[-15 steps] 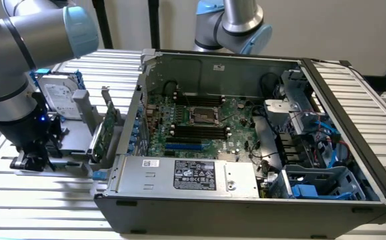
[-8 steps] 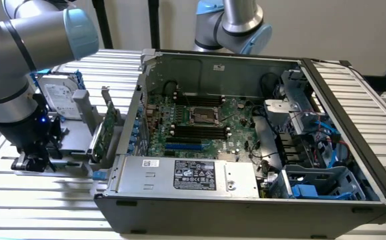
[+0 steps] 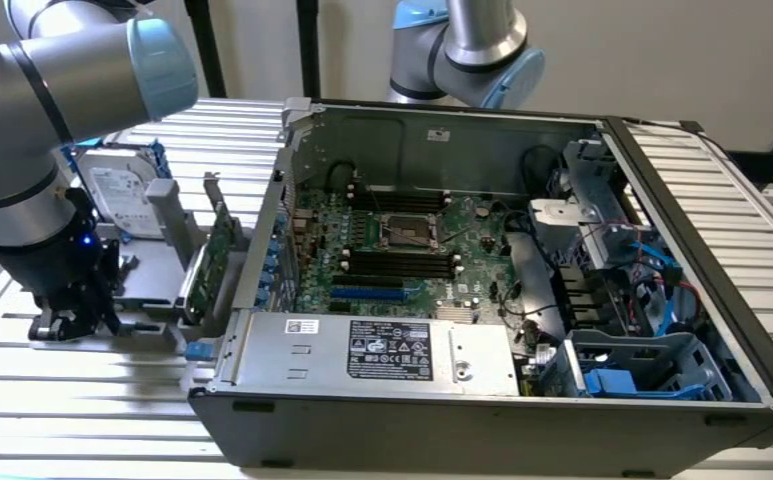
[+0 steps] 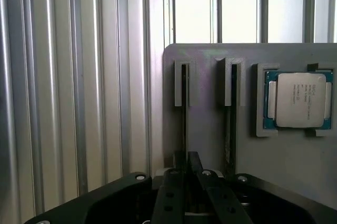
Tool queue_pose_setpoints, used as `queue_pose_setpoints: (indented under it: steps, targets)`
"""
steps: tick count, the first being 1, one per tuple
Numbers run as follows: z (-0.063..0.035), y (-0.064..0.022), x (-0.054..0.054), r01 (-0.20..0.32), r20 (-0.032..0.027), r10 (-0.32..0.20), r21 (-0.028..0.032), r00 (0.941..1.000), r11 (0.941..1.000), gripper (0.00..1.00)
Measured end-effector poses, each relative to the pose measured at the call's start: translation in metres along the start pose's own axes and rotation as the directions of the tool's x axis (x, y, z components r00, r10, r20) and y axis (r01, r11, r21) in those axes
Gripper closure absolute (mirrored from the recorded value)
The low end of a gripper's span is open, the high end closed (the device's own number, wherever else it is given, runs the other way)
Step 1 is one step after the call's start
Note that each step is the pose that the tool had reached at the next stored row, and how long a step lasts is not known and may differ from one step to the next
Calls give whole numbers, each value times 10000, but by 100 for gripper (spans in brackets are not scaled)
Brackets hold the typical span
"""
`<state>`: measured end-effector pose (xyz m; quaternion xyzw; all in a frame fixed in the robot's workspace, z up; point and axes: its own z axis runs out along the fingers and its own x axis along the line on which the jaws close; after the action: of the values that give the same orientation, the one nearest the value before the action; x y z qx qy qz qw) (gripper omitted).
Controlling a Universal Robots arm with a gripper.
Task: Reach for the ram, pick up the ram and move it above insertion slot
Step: 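Pick up the ram and move it above insertion slot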
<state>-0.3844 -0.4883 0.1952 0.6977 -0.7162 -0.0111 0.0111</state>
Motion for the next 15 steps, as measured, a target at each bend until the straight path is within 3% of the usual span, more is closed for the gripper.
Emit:
queue_pose_setpoints:
  steps: [7,15]
  targets:
    - [-12,0,0,0,1,0,0,10000,10000,86]
    - [-115,4,0,0,14,0,-1,10000,10000,86]
